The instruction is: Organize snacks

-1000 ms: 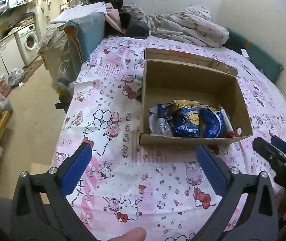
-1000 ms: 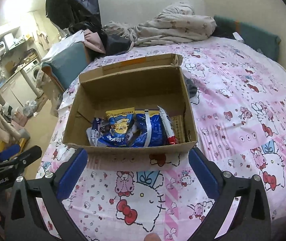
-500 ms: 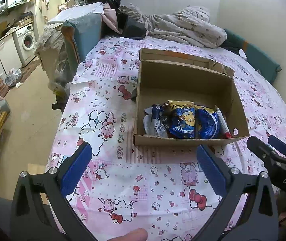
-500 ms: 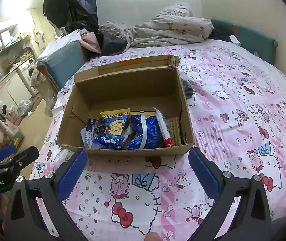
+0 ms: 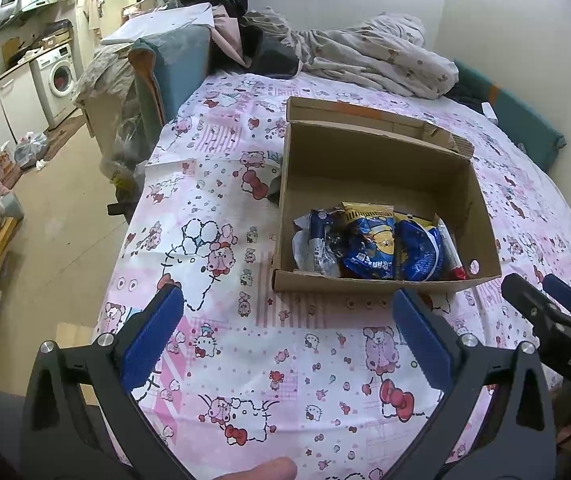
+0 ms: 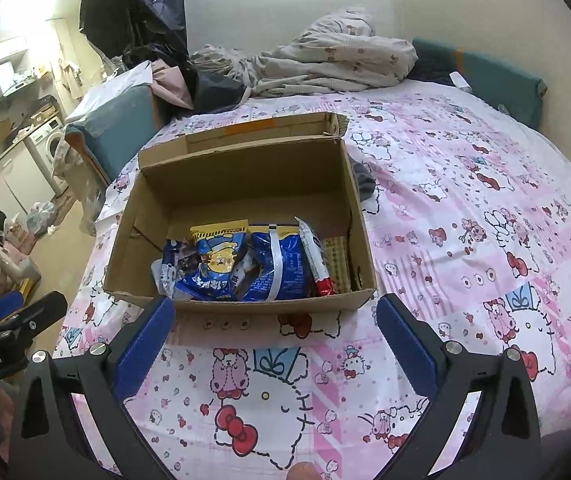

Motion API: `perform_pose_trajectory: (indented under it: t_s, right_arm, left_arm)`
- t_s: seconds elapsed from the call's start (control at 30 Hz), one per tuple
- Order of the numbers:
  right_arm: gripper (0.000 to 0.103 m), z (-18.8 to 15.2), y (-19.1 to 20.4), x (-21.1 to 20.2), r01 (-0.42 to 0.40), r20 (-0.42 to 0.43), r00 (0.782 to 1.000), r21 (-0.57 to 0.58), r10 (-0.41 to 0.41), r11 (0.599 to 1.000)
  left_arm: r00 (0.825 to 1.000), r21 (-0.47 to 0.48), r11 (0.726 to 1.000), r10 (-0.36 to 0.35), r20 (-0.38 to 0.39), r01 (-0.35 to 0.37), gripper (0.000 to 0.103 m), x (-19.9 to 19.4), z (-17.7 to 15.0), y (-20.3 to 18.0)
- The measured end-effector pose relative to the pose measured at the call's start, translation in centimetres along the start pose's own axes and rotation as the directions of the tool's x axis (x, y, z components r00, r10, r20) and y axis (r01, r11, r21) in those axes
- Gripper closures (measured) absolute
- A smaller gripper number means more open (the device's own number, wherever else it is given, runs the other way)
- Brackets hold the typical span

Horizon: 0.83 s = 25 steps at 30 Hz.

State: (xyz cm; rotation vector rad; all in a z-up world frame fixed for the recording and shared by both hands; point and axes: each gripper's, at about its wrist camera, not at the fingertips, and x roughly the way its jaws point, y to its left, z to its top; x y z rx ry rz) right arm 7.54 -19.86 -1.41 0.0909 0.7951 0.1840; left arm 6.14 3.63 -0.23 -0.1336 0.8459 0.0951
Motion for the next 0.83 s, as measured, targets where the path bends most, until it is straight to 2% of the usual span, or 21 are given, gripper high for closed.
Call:
perform_pose_trajectory:
  t_s: [0.83]
  right_arm:
    - [0.0, 0.13, 0.33, 0.12, -0.018, -0.005, 1.0, -0.004, 0.018, 1.0]
  left_arm:
    - [1.0, -0.009, 1.0, 0.001, -0.016, -0.001, 0.0, 0.63, -0.28, -0.37]
